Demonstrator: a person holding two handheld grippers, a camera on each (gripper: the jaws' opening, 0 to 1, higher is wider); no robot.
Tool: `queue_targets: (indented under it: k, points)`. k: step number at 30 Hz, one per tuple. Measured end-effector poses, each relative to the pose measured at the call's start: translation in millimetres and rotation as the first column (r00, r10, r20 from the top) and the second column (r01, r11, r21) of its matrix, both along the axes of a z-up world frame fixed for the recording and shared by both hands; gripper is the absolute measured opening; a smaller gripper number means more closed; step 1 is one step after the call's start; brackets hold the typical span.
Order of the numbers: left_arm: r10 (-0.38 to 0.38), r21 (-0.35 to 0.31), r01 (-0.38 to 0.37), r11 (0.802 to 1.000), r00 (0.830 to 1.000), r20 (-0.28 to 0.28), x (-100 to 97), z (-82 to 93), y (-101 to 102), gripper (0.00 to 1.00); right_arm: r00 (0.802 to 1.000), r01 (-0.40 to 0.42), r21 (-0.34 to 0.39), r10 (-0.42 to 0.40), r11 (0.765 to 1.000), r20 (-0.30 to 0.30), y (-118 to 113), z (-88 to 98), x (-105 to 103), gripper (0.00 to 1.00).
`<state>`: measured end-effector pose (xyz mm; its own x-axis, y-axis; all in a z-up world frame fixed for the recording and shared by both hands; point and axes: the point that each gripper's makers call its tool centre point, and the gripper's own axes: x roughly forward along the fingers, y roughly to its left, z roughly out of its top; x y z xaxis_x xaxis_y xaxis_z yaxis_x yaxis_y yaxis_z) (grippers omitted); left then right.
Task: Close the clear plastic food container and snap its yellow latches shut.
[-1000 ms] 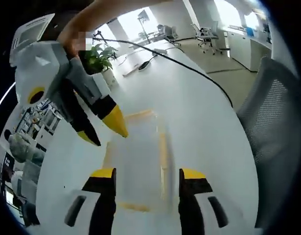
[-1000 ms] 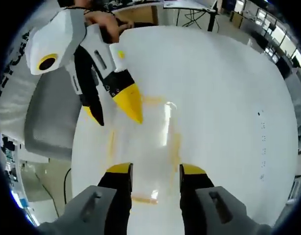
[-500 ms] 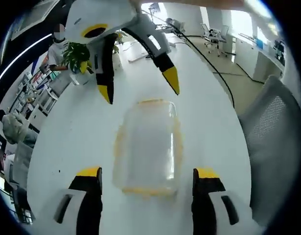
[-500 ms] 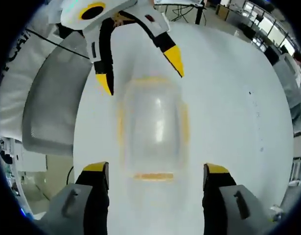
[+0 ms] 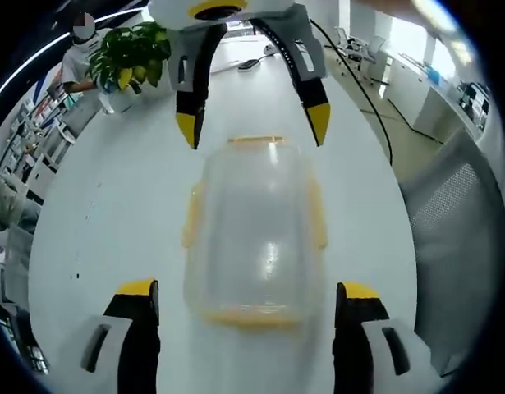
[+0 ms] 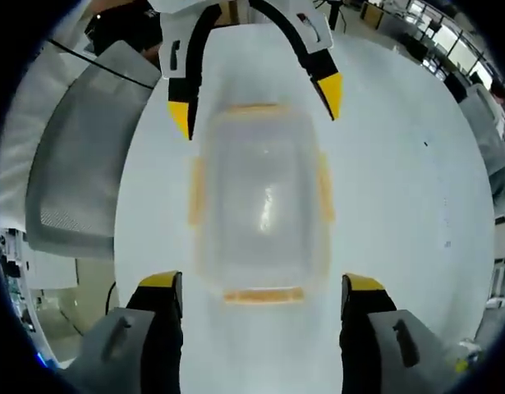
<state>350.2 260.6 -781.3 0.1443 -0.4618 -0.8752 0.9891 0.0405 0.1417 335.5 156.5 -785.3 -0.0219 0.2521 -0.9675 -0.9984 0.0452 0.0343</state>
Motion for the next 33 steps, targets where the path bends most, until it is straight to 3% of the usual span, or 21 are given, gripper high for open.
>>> queue_targets:
  k: [5, 9, 13, 33]
  points:
    - [-0.006, 0.02, 0.006, 1.0, 1.0, -0.011, 1.3, -4.7, -4, 0.85, 1.0, -0.008, -0.021, 0.008, 1.0, -0.015, -3, -9.1, -2, 0.7]
    - [-0.008, 0.042, 0.009, 0.999, 1.0, -0.027, 0.0, -12.2, -3, 0.83, 1.0, -0.006, -0.02, 0.006, 1.0, 0.01, -3, -10.4, 2, 0.68]
    - [-0.016, 0.042, 0.018, 0.999, 0.999, -0.036, -3.2, -13.9, -4, 0.72, 1.0, 0.016, -0.022, -0.015, 1.0, 0.003, -3, -10.9, 2, 0.68]
    - [-0.042, 0.023, 0.042, 0.999, 0.999, -0.029, -3.1, -12.6, 0, 0.71, 0.999, 0.036, -0.04, -0.036, 0.999, -0.003, 1, -11.3, 2, 0.68]
